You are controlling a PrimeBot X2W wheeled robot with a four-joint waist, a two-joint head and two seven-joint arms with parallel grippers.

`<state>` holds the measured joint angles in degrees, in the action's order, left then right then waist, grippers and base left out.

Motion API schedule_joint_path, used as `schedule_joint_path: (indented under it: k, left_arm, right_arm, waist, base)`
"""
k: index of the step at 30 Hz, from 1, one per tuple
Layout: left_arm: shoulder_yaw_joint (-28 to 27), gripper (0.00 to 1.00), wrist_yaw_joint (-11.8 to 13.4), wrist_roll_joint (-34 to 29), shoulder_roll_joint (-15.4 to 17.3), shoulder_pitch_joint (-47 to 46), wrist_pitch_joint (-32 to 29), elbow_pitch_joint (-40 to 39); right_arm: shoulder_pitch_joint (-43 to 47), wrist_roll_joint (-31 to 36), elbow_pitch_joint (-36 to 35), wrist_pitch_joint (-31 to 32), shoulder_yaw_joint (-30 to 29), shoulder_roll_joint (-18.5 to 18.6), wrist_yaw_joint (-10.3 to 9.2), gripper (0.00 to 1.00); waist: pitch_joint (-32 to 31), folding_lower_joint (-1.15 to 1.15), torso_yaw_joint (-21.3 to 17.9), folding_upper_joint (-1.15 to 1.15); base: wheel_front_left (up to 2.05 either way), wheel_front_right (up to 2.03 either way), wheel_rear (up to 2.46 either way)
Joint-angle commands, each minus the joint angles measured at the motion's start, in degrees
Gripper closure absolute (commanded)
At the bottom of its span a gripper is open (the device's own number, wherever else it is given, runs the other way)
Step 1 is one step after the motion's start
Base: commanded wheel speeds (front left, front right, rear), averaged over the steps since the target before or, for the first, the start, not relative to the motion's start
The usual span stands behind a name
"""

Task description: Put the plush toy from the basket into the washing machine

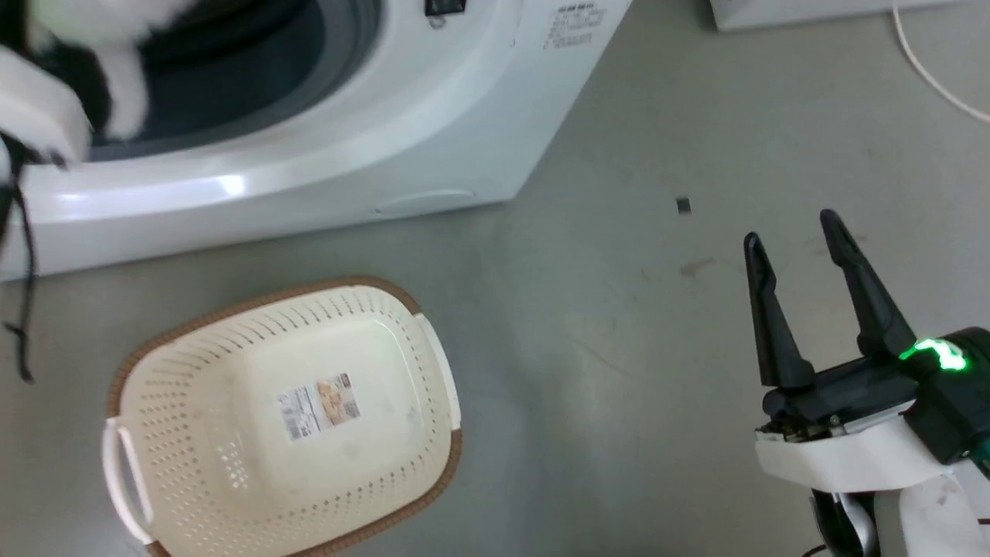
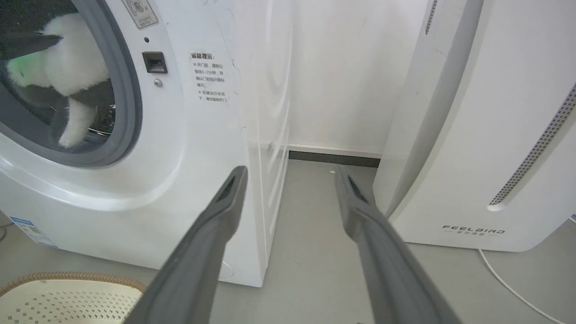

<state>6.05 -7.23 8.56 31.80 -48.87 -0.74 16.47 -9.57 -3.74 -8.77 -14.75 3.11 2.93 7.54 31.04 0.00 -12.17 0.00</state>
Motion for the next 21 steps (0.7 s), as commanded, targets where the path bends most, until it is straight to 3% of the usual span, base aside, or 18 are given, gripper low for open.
schedule_joint_path:
  k: [1,10,21]
  left_arm:
    - [0.9,1.00,-0.1,0.4,1.1,-3.4,-0.6,1.4]
    - [11.5,1.00,-0.2,3.1,6.9,-19.6,-5.2,12.0]
    - [26.0,1.00,-0.2,18.5,9.4,-27.9,-16.6,23.1]
  right_arm:
    - [-1.1,-0.5,-0.6,-0.2,0.0,-0.1,-0.05,0.00]
    - [-2.9,-1.4,-1.7,-0.2,0.1,-0.1,-0.05,0.00]
    - [-3.7,-1.7,-1.8,-0.2,0.5,-0.1,-0.05,0.00]
  waist:
    - [3.7,0.00,-1.7,0.00]
    - [9.5,0.00,-3.3,0.00]
    - [12.5,0.00,-3.5,0.00]
  base:
    - [0.00,0.00,0.00]
    - [0.00,0.00,0.00]
    - [0.00,0.00,0.00]
